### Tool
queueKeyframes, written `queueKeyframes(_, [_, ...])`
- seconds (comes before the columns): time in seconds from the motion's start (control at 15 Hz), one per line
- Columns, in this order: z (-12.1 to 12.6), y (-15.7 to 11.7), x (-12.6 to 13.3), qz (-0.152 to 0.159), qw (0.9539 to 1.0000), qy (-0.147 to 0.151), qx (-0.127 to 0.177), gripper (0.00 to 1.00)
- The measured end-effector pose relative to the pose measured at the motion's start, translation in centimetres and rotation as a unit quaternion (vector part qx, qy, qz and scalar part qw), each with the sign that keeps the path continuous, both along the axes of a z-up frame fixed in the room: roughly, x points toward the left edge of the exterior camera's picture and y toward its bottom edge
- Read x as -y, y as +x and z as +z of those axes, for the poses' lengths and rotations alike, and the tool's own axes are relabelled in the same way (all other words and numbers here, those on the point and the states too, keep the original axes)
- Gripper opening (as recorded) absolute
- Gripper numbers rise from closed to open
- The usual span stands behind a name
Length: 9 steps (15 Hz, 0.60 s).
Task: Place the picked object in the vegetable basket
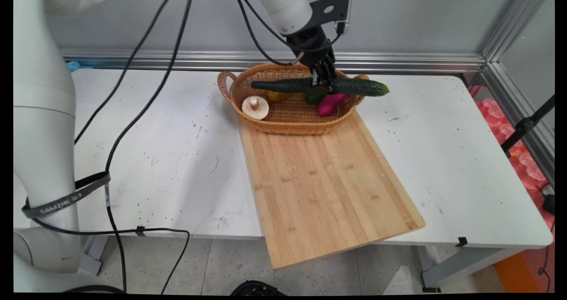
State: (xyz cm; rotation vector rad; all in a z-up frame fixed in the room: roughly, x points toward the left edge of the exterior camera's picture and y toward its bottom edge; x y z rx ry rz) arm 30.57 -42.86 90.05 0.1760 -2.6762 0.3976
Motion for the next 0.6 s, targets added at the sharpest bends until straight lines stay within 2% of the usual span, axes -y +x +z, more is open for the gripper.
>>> queueKeyframes(0.6, [-4.6, 0.0, 3.4, -0.012, 0.9997, 0.012, -0.015, 0.0])
